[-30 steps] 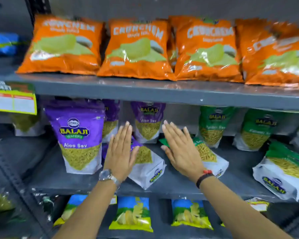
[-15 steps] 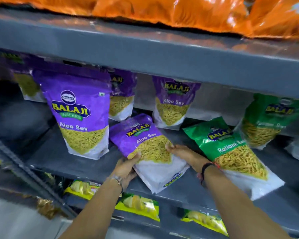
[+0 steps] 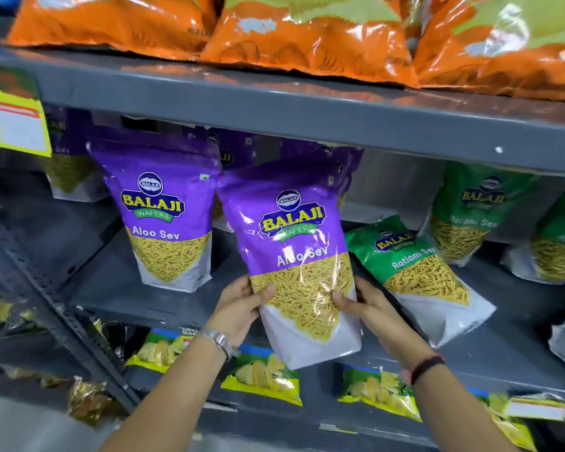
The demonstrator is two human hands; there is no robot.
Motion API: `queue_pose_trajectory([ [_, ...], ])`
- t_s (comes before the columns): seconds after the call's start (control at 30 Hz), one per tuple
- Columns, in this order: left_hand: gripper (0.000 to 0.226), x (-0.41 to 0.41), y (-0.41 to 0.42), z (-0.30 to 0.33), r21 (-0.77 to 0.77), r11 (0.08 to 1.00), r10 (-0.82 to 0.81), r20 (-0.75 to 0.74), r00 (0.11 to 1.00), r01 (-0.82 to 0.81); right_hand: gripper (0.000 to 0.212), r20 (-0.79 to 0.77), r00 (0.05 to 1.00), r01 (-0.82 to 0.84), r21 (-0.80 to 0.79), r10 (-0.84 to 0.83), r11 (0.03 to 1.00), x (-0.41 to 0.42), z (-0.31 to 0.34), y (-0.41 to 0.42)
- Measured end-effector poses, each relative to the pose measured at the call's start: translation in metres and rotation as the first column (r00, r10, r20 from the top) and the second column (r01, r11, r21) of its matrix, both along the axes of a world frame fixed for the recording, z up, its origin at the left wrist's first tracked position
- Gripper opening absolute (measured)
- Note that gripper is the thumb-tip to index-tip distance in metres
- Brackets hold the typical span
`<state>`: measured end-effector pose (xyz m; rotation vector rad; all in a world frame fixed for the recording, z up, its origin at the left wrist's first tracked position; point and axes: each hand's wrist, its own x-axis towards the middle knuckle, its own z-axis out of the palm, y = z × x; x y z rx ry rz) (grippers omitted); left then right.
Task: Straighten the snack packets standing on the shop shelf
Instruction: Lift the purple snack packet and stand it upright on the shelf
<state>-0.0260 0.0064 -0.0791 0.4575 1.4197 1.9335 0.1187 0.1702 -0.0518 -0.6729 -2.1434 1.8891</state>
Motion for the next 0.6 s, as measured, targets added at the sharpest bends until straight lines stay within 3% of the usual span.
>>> queue_pose_trajectory([
  [0.37,0.036,-0.027,0.023,0.028,0.059,0.998,0.010,-0.169,0.985,0.001,0.053,-0.127,0.990,0.077,0.096,-0.065,0.992,-0.024,-0.004,0.006],
  [0.6,0.041,-0.060,0.044,0.018,-0.076,0.995,0.051,-0.175,0.983,-0.065,0.050,-0.121,0.986,0.126,0.118,-0.112,0.985,-0.075,-0.038,0.027],
])
